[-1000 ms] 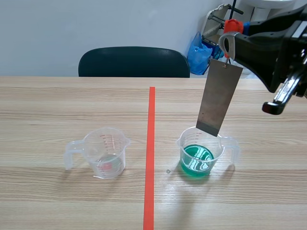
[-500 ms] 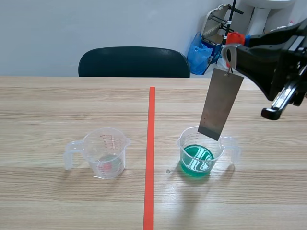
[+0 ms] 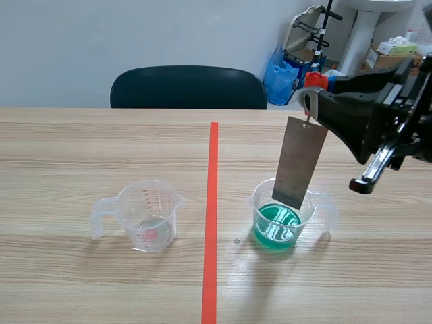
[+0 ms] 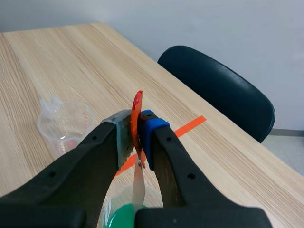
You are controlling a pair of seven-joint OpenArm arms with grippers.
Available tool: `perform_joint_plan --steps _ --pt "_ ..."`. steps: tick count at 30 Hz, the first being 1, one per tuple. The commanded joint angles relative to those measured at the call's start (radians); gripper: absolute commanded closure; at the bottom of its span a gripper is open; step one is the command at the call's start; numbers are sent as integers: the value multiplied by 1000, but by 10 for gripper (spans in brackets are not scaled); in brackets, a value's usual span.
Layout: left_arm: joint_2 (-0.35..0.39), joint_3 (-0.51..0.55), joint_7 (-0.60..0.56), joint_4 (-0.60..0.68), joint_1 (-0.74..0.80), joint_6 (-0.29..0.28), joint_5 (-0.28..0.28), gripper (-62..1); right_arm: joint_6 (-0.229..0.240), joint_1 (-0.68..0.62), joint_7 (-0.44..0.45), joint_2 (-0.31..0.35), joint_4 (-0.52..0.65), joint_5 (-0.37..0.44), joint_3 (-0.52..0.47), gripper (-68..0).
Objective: Do the redox reaction experiment
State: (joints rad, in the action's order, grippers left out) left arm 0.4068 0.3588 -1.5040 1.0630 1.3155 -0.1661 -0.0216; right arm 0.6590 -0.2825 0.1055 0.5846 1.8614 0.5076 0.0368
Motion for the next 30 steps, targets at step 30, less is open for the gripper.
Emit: perform_joint_plan --steps 30 --pt "-10 5 -50 12 1 -2 3 -623 -7 114 198 -103 -292 -169 109 -6"
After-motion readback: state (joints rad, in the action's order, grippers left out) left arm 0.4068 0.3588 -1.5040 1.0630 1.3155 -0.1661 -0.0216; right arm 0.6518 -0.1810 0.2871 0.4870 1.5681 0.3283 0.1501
